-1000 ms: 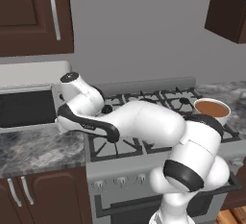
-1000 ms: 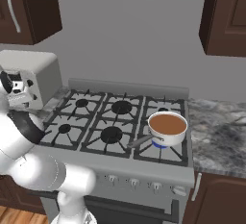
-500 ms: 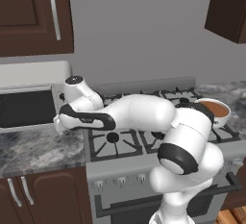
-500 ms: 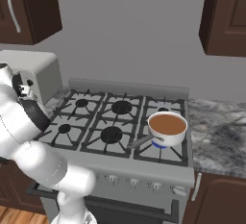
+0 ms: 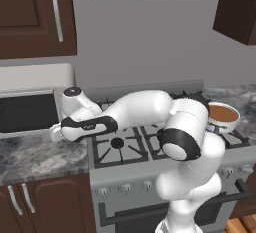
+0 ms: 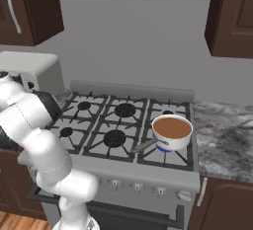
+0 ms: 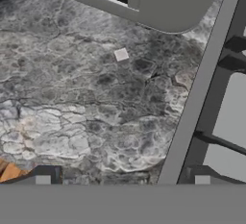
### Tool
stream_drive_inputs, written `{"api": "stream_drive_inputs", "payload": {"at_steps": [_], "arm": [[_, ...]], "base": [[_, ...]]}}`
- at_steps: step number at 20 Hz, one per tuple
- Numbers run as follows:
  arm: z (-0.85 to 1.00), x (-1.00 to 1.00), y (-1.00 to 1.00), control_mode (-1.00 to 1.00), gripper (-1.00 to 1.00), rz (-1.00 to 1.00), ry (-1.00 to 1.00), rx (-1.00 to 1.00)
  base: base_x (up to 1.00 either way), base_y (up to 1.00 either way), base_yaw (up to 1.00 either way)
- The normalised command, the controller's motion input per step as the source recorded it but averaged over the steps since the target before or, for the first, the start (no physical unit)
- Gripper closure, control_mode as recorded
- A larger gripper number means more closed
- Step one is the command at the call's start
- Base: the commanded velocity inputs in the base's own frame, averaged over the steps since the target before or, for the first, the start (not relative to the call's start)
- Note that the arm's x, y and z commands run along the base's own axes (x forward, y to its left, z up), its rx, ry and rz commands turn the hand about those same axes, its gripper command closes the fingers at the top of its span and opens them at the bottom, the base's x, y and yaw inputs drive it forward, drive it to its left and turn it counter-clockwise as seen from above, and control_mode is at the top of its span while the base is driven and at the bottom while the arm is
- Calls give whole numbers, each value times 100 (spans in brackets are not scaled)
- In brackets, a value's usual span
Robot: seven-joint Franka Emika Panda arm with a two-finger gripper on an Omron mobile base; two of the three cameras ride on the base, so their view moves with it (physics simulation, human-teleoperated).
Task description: Pick up the sugar cube(s) and place them in the saucepan with hot chocolate.
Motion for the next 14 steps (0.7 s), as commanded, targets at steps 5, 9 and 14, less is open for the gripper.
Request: {"api": "stream_drive_inputs", "payload": {"at_steps": [5,9,14], "arm": [[-12,21,20,-100,-100,0,0,0],[-6,1,2,-100,-100,-1,0,-2],[-27,37,0,-100,-100,-2,0,-3]], "base": [[0,0,0],[0,0,0],[0,0,0]]}}
